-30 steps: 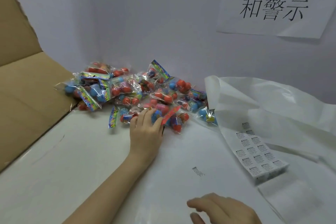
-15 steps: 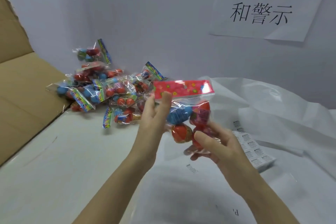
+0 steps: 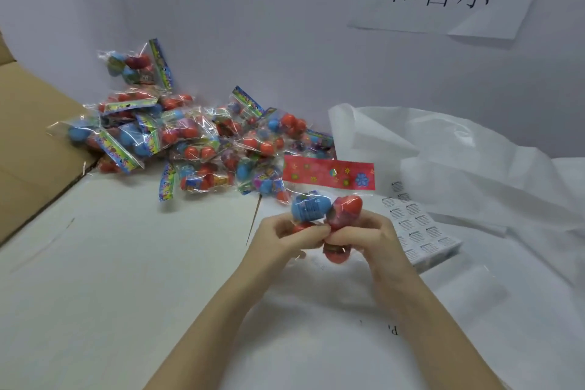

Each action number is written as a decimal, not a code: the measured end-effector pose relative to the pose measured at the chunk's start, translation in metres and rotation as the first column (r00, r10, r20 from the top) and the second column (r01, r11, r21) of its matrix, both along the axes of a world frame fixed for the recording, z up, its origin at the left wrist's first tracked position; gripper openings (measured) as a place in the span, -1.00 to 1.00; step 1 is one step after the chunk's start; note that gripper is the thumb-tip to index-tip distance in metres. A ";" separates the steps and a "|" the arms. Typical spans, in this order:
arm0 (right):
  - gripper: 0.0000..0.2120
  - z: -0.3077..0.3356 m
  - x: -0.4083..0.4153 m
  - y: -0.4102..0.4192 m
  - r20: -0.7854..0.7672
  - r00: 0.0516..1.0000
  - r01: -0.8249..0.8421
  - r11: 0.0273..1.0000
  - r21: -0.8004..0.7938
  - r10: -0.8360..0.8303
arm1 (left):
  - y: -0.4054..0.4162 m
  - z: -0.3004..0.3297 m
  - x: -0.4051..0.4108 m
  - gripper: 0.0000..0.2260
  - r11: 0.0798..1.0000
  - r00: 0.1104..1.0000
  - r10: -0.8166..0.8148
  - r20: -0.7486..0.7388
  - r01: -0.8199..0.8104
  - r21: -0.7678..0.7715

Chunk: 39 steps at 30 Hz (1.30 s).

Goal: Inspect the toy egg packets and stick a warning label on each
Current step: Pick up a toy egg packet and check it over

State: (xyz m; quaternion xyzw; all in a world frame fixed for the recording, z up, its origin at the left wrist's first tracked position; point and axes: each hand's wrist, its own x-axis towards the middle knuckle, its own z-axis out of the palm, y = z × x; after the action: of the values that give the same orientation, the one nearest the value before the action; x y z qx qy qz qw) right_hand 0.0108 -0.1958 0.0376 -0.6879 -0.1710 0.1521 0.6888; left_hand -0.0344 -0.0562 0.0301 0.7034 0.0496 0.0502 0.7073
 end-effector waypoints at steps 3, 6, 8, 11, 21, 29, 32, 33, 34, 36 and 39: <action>-0.79 -0.001 0.002 -0.001 -0.015 1.000 -0.001 1.000 -0.008 0.001 | -0.003 0.002 0.002 -0.96 0.996 0.999 0.048 0.019 -0.046 -0.080; -0.81 0.001 0.002 -0.001 -0.038 0.999 -0.019 0.997 0.070 0.021 | -0.005 0.007 0.004 -0.93 0.984 0.997 0.074 0.034 -0.068 -0.167; -0.85 0.003 0.001 -0.001 -0.066 0.997 -0.042 0.989 0.139 0.051 | -0.004 0.009 0.004 -0.88 0.984 0.994 0.095 0.058 -0.084 -0.157; -0.89 0.007 -0.001 -0.002 -0.093 0.994 -0.033 0.978 0.204 0.053 | -0.002 0.010 0.003 -0.79 0.982 0.988 0.146 0.054 -0.138 -0.132; -0.73 -0.011 -0.016 0.013 0.731 0.602 0.435 0.900 0.035 -0.319 | -0.022 0.003 -0.001 -0.72 0.975 0.993 -0.004 0.121 0.031 -0.221; -0.59 0.003 -0.017 0.009 0.300 0.902 0.309 0.950 0.052 -0.310 | 0.004 0.010 0.000 -0.72 0.961 0.998 0.056 0.020 -0.049 -0.272; -0.73 0.007 -0.013 0.008 0.096 0.992 0.072 0.990 0.121 -0.083 | 0.001 0.009 -0.002 -0.91 0.988 0.999 0.010 0.051 -0.002 -0.153; -0.78 0.006 -0.013 0.008 0.089 0.993 0.065 0.990 0.128 -0.076 | 0.000 0.008 -0.003 -0.89 0.993 0.999 0.007 0.054 -0.001 -0.114; -0.82 0.006 -0.012 0.008 0.092 0.991 0.082 0.989 0.121 -0.093 | 0.000 0.006 -0.003 -0.88 0.997 0.999 0.003 0.053 0.001 -0.083; -0.86 0.004 -0.010 0.007 0.088 0.989 0.112 0.987 0.113 -0.122 | 0.001 0.005 -0.003 -0.91 0.997 0.998 -0.037 0.051 0.041 -0.069; -0.85 0.004 -0.008 0.006 0.015 0.992 0.122 0.985 0.125 -0.125 | 0.003 0.004 -0.006 -0.83 0.985 0.987 -0.157 0.033 0.159 -0.067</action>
State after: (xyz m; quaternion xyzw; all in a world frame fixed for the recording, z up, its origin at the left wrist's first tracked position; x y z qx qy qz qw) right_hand 0.0032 -0.1903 0.0411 -0.6549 -0.1450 0.0904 0.7361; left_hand -0.0403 -0.0532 0.0338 0.6794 -0.0143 0.0020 0.7336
